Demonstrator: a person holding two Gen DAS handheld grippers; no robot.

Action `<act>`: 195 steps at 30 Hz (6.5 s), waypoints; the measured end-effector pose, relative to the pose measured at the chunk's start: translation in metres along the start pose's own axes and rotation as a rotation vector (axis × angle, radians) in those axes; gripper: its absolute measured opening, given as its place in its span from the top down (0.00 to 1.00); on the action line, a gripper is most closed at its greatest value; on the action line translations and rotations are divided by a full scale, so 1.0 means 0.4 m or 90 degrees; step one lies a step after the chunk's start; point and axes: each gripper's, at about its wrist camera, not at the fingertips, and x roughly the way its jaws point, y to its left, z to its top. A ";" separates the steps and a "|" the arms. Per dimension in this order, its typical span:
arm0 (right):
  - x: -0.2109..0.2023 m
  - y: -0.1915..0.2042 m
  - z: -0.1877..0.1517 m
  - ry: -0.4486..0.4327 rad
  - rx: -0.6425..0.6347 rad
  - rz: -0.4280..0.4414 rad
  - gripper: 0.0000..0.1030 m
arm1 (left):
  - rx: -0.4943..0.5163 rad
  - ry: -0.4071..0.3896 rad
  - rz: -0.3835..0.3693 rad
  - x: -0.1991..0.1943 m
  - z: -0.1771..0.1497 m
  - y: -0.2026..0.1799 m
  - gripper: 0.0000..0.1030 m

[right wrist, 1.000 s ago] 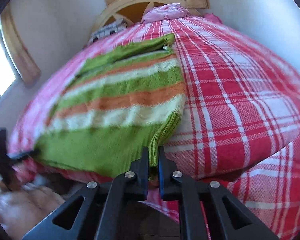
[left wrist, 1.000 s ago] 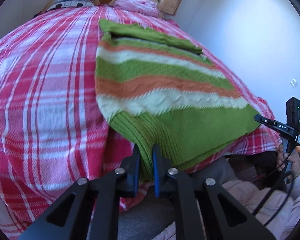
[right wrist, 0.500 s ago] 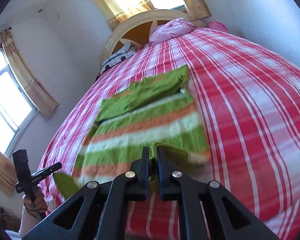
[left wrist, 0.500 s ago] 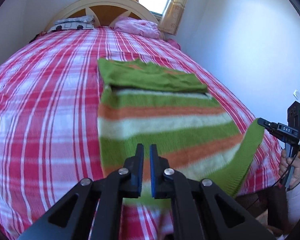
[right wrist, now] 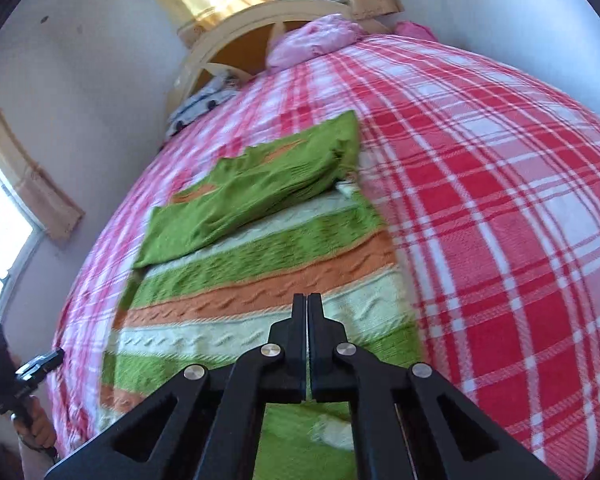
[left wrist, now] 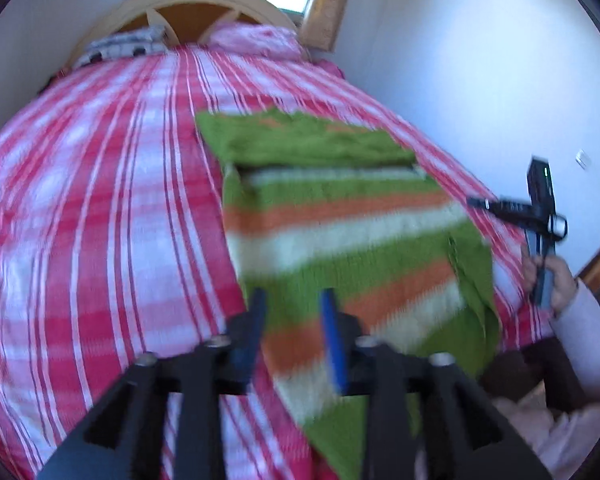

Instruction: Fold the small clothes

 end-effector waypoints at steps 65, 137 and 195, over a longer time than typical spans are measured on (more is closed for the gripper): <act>0.111 -0.052 0.018 0.048 -0.110 -0.032 0.89 | -0.007 0.043 -0.034 0.223 0.239 0.042 0.26; 0.053 0.229 0.260 -0.126 -0.313 -0.168 0.90 | -0.135 -0.092 0.057 0.253 0.438 0.104 0.91; 0.300 0.079 0.222 0.005 -0.154 -0.192 0.84 | -0.051 0.032 0.264 0.506 0.421 -0.045 0.42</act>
